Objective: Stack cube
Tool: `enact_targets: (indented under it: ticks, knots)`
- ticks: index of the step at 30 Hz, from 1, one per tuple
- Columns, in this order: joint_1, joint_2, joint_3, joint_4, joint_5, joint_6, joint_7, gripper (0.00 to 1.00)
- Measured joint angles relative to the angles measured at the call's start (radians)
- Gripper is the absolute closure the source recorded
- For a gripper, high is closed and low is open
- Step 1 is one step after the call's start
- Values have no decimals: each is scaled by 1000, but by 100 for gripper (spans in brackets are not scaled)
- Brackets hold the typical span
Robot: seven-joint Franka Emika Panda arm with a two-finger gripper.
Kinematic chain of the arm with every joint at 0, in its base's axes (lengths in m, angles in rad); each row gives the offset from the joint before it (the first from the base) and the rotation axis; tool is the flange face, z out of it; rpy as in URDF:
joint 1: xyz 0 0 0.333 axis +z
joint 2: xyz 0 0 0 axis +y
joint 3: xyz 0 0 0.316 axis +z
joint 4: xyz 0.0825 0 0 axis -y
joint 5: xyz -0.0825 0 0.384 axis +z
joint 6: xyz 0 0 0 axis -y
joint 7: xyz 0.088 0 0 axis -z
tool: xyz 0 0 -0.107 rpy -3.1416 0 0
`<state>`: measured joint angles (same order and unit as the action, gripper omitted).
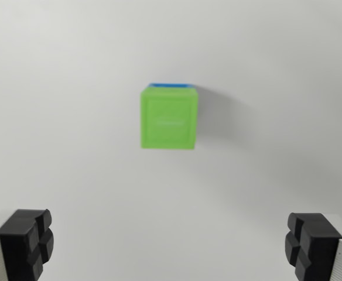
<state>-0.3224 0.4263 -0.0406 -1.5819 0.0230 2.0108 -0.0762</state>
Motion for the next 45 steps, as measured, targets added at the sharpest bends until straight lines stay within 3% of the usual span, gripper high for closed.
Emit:
enact_targets:
  ticks: [25, 45]
  knots:
    - [0, -32, -2, 126, -1, -159, 1, 0]
    - [0, -33, -2, 141, -1, -175, 1, 0]
